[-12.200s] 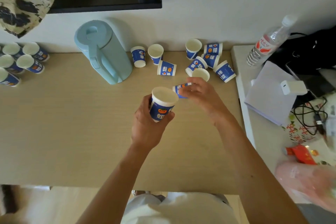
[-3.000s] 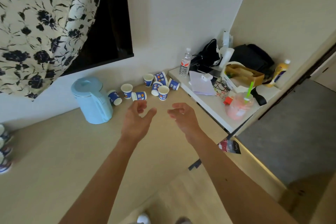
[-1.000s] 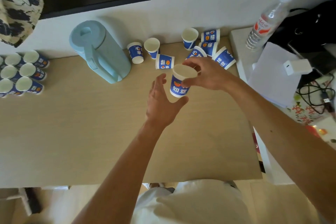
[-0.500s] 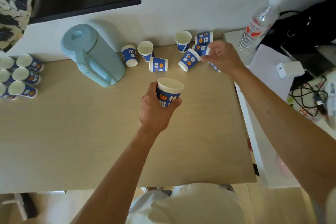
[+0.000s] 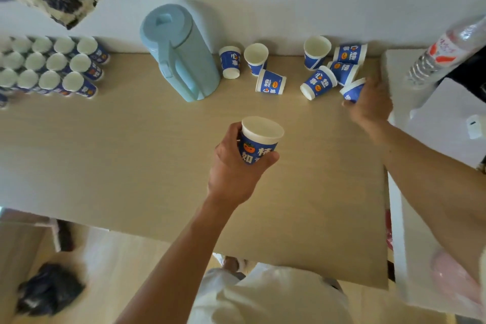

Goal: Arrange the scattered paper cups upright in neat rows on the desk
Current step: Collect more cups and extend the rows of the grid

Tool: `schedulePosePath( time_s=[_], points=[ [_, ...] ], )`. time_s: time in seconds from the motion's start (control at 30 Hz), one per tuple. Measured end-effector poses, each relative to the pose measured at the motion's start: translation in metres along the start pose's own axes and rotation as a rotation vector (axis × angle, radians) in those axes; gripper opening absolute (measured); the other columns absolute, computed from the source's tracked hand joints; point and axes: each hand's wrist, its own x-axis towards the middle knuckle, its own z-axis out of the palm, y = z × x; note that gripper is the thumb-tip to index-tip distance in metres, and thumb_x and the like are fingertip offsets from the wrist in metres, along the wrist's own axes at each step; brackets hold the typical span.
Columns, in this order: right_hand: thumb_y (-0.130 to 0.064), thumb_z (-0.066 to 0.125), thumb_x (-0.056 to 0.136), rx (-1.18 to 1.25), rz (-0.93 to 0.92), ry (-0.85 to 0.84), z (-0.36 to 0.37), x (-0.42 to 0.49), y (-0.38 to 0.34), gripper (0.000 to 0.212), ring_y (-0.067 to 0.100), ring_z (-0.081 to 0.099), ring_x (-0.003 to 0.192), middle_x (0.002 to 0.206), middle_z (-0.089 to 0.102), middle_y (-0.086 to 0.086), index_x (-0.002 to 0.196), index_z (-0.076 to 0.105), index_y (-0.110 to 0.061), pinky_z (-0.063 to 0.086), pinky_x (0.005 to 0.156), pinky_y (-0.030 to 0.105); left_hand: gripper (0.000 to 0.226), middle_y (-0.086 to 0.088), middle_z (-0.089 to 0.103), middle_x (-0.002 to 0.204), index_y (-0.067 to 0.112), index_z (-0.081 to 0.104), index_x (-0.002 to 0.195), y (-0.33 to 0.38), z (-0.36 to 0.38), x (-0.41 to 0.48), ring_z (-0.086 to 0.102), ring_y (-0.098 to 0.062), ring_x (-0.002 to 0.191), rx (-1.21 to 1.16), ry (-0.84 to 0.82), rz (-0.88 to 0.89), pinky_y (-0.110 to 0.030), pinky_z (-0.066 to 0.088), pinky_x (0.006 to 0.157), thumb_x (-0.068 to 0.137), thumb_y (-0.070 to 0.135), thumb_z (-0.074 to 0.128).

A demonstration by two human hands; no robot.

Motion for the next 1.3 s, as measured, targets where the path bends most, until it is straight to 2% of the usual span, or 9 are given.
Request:
schedulePosePath(
  time_s=[0.13, 0.23, 0.33, 0.43, 0.6, 0.77, 0.97, 1.13, 1.3],
  points=[
    [-0.033, 0.083, 0.078, 0.223, 0.107, 0.061, 0.003, -0.032, -0.002, 0.076, 0.04, 0.059, 0.12, 0.135, 0.057, 0.016, 0.137, 0.045, -0.006, 0.049, 0.096, 0.049, 0.061, 0.02, 0.065, 0.099, 0.021, 0.058, 0.121, 0.001, -0.013, 0.002, 0.062, 0.016, 0.086, -0.016, 0.045, -0.021, -0.002, 0.046, 0.065, 0.07, 0.027, 0.09],
    [-0.025, 0.086, 0.076, 0.467, 0.129, 0.075, -0.001, -0.063, -0.021, 0.073, 0.031, 0.064, 0.117, 0.133, 0.061, 0.011, 0.136, 0.048, -0.009, 0.054, 0.097, 0.046, 0.06, 0.018, 0.066, 0.1, 0.023, 0.058, 0.121, 0.001, -0.021, 0.003, 0.065, 0.004, 0.089, -0.023, 0.094, -0.029, -0.004, 0.047, 0.065, 0.07, 0.028, 0.089],
    [-0.017, 0.088, 0.075, 0.715, 0.076, 0.018, -0.007, -0.096, -0.051, 0.073, 0.017, 0.062, 0.113, 0.133, 0.061, 0.004, 0.137, 0.048, -0.012, 0.055, 0.092, 0.03, 0.061, 0.012, 0.068, 0.106, 0.021, 0.058, 0.123, 0.0, -0.031, 0.0, 0.066, -0.007, 0.095, -0.039, 0.123, -0.026, -0.009, 0.049, 0.069, 0.071, 0.026, 0.089],
    [-0.016, 0.089, 0.073, 0.814, 0.009, -0.01, -0.014, -0.126, -0.088, 0.068, 0.012, 0.061, 0.106, 0.121, 0.062, -0.006, 0.13, 0.053, -0.012, 0.047, 0.08, 0.012, 0.061, 0.01, 0.069, 0.107, 0.019, 0.059, 0.123, -0.004, -0.048, -0.007, 0.066, -0.008, 0.095, -0.075, 0.159, -0.023, -0.007, 0.048, 0.068, 0.071, 0.024, 0.089],
    [-0.013, 0.088, 0.071, 0.973, -0.117, -0.11, -0.03, -0.183, -0.158, 0.059, -0.005, 0.065, 0.092, 0.105, 0.067, -0.013, 0.121, 0.057, -0.017, 0.049, 0.075, 0.008, 0.058, 0.015, 0.069, 0.102, 0.02, 0.059, 0.119, -0.02, -0.091, -0.035, 0.067, -0.002, 0.092, -0.141, 0.268, -0.03, -0.012, 0.051, 0.071, 0.07, 0.022, 0.09],
    [-0.012, 0.087, 0.073, 1.04, -0.261, -0.23, -0.042, -0.255, -0.225, 0.057, 0.006, 0.067, 0.096, 0.111, 0.069, -0.007, 0.122, 0.059, -0.019, 0.054, 0.078, 0.017, 0.058, 0.009, 0.072, 0.105, 0.022, 0.059, 0.12, -0.051, -0.148, -0.07, 0.07, -0.01, 0.094, -0.23, 0.399, -0.059, -0.025, 0.056, 0.077, 0.071, 0.018, 0.089],
    [-0.011, 0.087, 0.073, 1.092, -0.358, -0.331, -0.046, -0.341, -0.29, 0.058, 0.007, 0.069, 0.099, 0.114, 0.07, -0.007, 0.122, 0.058, -0.021, 0.054, 0.076, 0.016, 0.054, 0.012, 0.072, 0.098, 0.025, 0.059, 0.116, -0.085, -0.219, -0.11, 0.068, -0.001, 0.085, -0.292, 0.525, -0.05, -0.014, 0.052, 0.069, 0.071, 0.017, 0.088],
    [-0.009, 0.087, 0.073, 1.151, -0.395, -0.4, -0.036, -0.412, -0.339, 0.055, 0.004, 0.069, 0.098, 0.115, 0.07, -0.006, 0.119, 0.06, -0.023, 0.055, 0.074, 0.016, 0.055, 0.011, 0.071, 0.102, 0.028, 0.059, 0.117, -0.116, -0.282, -0.148, 0.067, 0.002, 0.088, -0.302, 0.594, -0.032, -0.009, 0.049, 0.069, 0.071, 0.019, 0.088],
    [-0.024, 0.085, 0.062, 1.199, -0.43, -0.446, -0.023, -0.474, -0.384, 0.06, 0.013, 0.071, 0.102, 0.115, 0.071, -0.006, 0.117, 0.061, -0.024, 0.055, 0.08, 0.024, 0.055, 0.001, 0.069, 0.111, 0.023, 0.06, 0.12, -0.152, -0.341, -0.179, 0.068, -0.016, 0.101, -0.314, 0.659, -0.05, -0.04, 0.057, 0.088, 0.073, 0.02, 0.087]
  ],
)
